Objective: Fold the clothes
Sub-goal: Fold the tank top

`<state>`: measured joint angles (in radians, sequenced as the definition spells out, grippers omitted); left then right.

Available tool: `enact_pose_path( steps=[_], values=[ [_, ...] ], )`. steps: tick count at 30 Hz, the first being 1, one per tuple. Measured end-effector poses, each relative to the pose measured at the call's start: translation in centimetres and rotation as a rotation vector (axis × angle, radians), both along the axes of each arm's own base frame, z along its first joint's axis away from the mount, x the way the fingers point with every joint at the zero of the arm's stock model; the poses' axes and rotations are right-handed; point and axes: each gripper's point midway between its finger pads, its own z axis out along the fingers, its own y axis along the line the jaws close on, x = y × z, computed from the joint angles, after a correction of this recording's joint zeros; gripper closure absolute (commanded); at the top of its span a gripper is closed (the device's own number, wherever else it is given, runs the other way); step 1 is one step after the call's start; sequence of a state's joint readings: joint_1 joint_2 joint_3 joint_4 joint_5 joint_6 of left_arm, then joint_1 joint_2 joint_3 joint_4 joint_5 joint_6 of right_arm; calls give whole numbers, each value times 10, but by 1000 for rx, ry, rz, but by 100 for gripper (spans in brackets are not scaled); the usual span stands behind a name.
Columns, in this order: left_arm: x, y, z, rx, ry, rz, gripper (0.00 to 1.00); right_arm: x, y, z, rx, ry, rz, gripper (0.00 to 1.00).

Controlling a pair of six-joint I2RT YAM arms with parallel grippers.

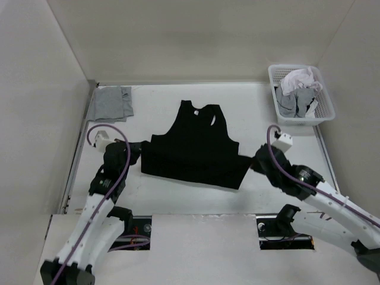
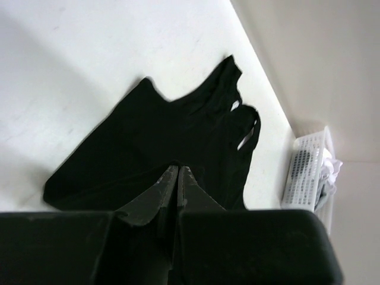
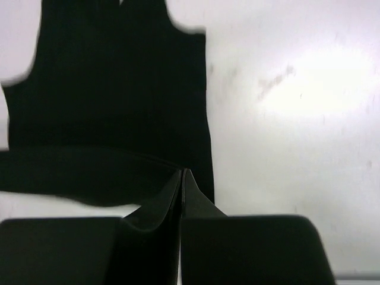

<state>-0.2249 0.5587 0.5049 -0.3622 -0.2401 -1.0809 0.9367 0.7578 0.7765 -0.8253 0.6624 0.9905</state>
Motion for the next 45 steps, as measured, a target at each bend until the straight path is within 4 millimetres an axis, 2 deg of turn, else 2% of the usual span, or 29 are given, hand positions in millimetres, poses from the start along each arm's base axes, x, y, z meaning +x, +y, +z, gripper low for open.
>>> enact_pose_path(
  steps=[4,6,11,14,18,22,24,26,27,29,31,33,34,37,38,39,40,41,42,43,45],
  values=[
    [56,-14,-6,12,11,8,100,72,-21,19,-8,-43,-93,100],
    [83,-20,-4,17,6,14,100,103,-25,27,-15,-59,-99,100],
    [149,-31,23,7,-77,39,100,174,-29,40,-21,-85,-82,100],
    [185,-31,32,3,-111,62,100,210,-30,41,-23,-84,-69,100],
    [236,-28,22,15,-105,85,100,264,-26,40,-17,-87,-49,100],
    [288,-30,-2,26,-73,91,96,323,-20,27,-11,-79,-28,99],
    [311,-30,-18,35,-47,94,88,350,-15,11,-9,-66,-21,92],
    [334,-29,-31,42,-29,91,74,370,-12,-7,-4,-52,-25,75],
    [345,-29,-35,44,-25,83,66,378,-11,-16,0,-44,-30,65],
    [355,-27,-41,44,-20,67,58,382,-9,-33,6,-17,-35,54],
    [351,-22,-46,49,-6,57,54,377,-9,-41,11,1,-40,49],
    [334,-18,-44,53,-10,48,54,363,-9,-41,12,-5,-40,48],
    [317,-14,-45,59,-5,46,55,351,-9,-40,12,-8,-44,53],
    [251,-14,-47,66,6,30,56,295,1,-39,21,-14,-30,93],
    [227,-17,-49,67,6,20,56,274,9,-39,35,-21,-15,98],
    [206,-21,-52,67,5,8,56,257,16,-40,48,-27,-1,99],
    [186,-25,-57,68,10,-5,56,239,24,-43,65,-29,18,96],
    [169,-29,-65,69,23,-24,56,223,31,-49,81,-24,35,88],
    [155,-31,-73,71,39,-37,55,208,35,-57,94,-12,44,76],
    [142,-30,-83,74,63,-44,55,194,34,-69,102,7,44,65],
    [119,-23,-107,84,127,-44,55,170,24,-94,105,57,21,58]
  ],
)
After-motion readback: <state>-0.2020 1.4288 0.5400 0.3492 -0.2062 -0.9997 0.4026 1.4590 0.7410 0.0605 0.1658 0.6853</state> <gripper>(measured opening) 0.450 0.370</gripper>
